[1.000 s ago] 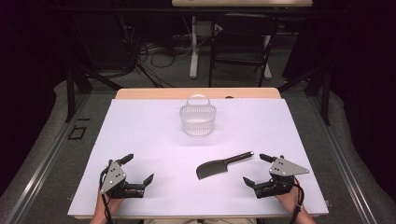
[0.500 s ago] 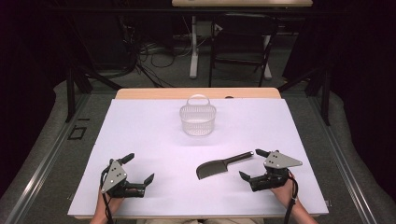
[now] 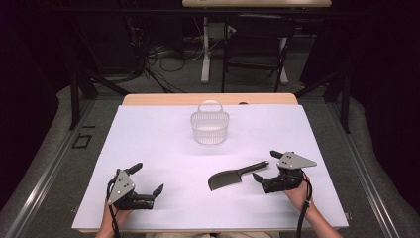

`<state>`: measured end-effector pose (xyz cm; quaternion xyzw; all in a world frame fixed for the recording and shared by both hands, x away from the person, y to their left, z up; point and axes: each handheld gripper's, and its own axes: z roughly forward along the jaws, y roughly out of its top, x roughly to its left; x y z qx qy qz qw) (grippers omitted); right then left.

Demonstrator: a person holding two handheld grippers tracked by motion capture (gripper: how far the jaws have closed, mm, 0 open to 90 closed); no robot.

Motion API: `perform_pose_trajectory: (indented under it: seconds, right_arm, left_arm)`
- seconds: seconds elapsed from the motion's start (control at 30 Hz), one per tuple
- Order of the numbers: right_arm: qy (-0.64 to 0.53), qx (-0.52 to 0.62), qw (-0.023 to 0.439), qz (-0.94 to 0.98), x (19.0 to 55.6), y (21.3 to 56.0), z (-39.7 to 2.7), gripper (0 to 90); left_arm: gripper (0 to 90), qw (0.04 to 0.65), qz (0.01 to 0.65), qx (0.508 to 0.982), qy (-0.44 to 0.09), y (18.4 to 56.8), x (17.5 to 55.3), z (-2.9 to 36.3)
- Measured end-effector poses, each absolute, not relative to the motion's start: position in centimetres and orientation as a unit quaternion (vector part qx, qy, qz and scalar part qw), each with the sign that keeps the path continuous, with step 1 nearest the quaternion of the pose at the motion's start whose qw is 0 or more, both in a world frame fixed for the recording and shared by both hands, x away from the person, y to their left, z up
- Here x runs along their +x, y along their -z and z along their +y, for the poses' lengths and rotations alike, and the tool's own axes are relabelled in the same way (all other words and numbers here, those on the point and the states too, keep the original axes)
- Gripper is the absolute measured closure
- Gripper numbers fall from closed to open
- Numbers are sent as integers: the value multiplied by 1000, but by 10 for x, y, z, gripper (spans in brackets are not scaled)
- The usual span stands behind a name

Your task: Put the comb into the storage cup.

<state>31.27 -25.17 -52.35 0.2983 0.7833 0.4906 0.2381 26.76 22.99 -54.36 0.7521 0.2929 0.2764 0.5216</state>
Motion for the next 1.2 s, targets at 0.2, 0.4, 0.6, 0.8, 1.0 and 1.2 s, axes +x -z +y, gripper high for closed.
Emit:
perform_pose_trajectory:
  seconds: [0.2, 0.4, 0.6, 0.8, 1.0, 1.2]
  right_arm:
    - [-488, 300, 241, 784, 313, 523, -253, 0]
    - [-481, 307, 233, 787, 315, 526, -257, 0]
    - [-469, 306, 238, 794, 321, 528, -257, 0]
    - [-468, 307, 235, 795, 328, 529, -255, 0]
    - [-462, 306, 242, 796, 336, 527, -252, 0]
    - [-457, 313, 239, 797, 350, 526, -250, 0]
  left_arm:
    - [9, 521, 293, 753, -276, 544, 268, 230]
    - [9, 520, 295, 752, -276, 544, 268, 231]
    - [9, 520, 294, 753, -277, 544, 268, 230]
    - [9, 519, 294, 753, -278, 544, 269, 230]
    - [9, 519, 293, 754, -277, 544, 269, 230]
    - [8, 520, 294, 753, -277, 544, 269, 230]
